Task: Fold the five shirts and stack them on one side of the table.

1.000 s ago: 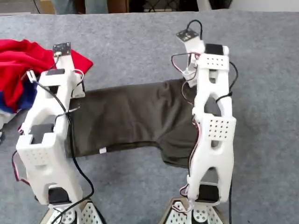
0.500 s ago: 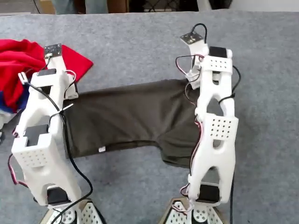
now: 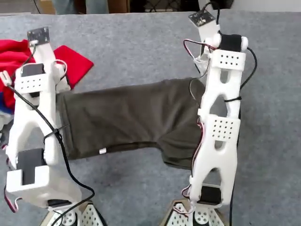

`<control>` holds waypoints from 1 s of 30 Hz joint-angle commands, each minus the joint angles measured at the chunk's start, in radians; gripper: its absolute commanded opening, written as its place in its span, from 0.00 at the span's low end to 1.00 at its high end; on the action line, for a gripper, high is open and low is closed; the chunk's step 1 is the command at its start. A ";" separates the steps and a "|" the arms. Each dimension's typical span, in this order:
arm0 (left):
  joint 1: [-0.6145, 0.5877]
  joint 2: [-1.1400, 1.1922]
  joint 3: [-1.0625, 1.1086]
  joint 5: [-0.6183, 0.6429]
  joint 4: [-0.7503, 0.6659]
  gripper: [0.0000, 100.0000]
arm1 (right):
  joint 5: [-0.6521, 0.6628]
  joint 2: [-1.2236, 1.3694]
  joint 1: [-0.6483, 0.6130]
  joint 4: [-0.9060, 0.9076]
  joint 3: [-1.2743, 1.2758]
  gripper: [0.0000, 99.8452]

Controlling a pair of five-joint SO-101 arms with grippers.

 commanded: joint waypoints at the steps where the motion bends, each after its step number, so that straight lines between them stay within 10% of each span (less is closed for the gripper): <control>1: -0.024 -0.049 0.061 -0.018 0.018 0.03 | -0.011 -0.064 0.003 0.017 -0.054 0.01; 15: -0.125 -0.638 0.823 -0.140 -0.273 0.03 | 0.072 -0.587 -0.002 0.015 0.516 0.01; 30: -0.134 -0.512 0.892 -0.137 -0.451 0.03 | 0.443 -1.509 -0.132 -0.121 1.732 0.01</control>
